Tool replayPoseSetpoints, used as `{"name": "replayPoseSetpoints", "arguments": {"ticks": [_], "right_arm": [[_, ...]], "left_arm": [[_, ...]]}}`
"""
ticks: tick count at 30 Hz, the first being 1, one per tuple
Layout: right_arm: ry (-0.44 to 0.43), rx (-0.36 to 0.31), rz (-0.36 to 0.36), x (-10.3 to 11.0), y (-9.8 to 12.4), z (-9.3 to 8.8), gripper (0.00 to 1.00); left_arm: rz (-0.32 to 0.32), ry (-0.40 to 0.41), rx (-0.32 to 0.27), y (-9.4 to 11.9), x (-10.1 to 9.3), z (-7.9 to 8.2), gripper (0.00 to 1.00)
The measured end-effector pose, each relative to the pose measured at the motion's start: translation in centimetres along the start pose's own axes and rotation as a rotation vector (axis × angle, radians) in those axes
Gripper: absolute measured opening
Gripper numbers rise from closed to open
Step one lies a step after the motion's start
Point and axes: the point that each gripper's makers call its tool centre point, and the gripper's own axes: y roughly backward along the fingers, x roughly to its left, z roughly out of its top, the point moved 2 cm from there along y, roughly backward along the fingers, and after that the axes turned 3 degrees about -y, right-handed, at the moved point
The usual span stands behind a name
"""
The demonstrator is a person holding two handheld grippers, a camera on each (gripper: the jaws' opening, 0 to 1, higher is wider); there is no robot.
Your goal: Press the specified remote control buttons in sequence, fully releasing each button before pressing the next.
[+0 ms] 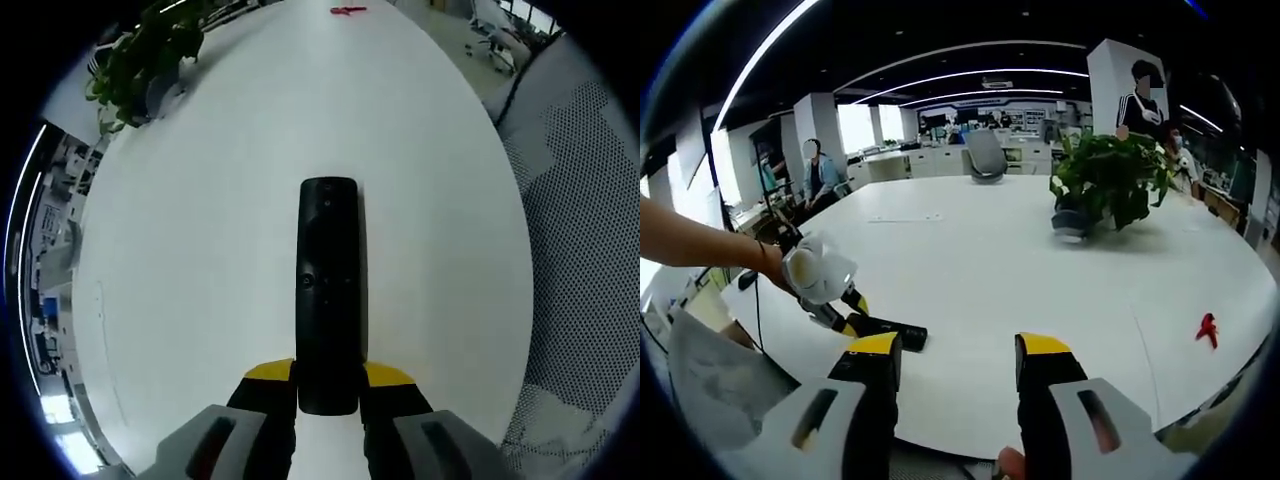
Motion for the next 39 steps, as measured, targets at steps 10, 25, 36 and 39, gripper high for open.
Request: {"name": "replayPoseSetpoints", "arguments": {"ticks": [10,25,36,39], "right_arm": [[0.009,0.006,0.010,0.3,-0.1,0.0,0.46],[0.039,0.024,0.027,0.7,-0.2,-0.3,0.45],[0.050,0.009,0.030,1.0,0.0,0.0,0.41],[0.037,0.012,0.049,1.2,0.0,0.0,0.37]], "left_arm": [[-0.018,0.059,-0.059,0.2,-1.5,-0.3,0.24],[-0.023,0.075,-0.112,0.5,-3.9,-0.4,0.24],[-0.007,0.049,-0.120,0.8,-5.7,-0.2,0.24],[0.001,0.033,-0.114,0.9,-6.1,-0.1,0.24]]}}
